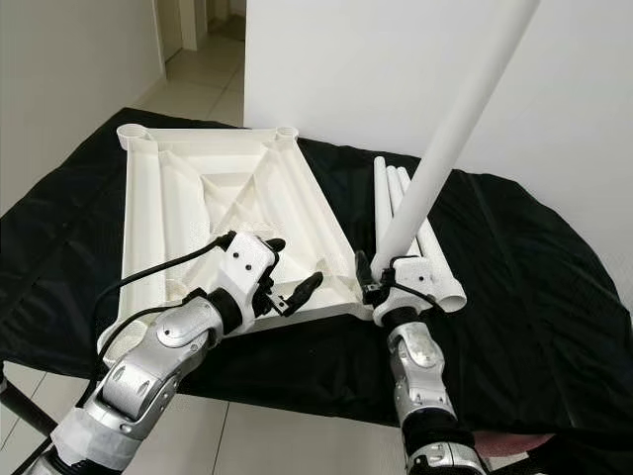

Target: Building children table

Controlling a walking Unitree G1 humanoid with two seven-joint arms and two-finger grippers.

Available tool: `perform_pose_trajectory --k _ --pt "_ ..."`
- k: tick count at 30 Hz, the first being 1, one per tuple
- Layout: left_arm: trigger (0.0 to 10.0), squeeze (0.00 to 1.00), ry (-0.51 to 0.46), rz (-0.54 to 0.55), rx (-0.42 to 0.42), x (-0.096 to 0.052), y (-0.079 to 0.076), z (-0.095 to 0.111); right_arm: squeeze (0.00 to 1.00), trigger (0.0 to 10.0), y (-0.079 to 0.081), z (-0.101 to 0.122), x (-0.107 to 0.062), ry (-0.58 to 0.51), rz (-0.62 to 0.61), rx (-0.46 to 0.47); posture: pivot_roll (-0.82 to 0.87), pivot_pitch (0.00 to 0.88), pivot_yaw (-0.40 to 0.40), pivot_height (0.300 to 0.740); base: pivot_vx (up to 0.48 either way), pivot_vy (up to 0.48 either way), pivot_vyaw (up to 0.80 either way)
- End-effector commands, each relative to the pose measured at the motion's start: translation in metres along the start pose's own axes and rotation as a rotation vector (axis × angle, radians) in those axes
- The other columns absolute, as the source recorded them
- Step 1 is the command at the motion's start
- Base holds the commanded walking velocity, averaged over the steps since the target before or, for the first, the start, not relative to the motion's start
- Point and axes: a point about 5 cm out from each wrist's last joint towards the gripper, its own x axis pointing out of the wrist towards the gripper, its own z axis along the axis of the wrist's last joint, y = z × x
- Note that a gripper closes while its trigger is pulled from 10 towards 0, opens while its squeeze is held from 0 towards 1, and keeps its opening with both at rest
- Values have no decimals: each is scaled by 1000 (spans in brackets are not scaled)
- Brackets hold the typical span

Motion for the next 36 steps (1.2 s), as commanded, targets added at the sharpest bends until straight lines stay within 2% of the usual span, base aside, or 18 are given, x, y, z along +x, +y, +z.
perform_pose_trajectory --k 1,7,17,23,36 --pt "10000 0 -5 -81 -8 0 -8 2 0 10000 16 -22 -12 100 77 29 45 0 -112 740 0 0 0" --pt "10000 0 -5 -80 -8 0 -8 2 0 10000 15 -26 -16 114 88 29 44 0 -112 740 0 0 0" --pt "10000 0 -8 -75 -7 1 -7 4 0 10000 4 -30 -17 151 88 21 36 0 -109 740 0 0 0" --pt "10000 0 -11 -63 -1 0 -4 5 0 10000 2 -38 -19 208 76 94 40 0 -112 740 0 0 0" --pt "10000 0 -13 -59 1 0 -3 6 0 10000 -1 -42 -15 249 49 112 42 0 -117 740 0 0 0"
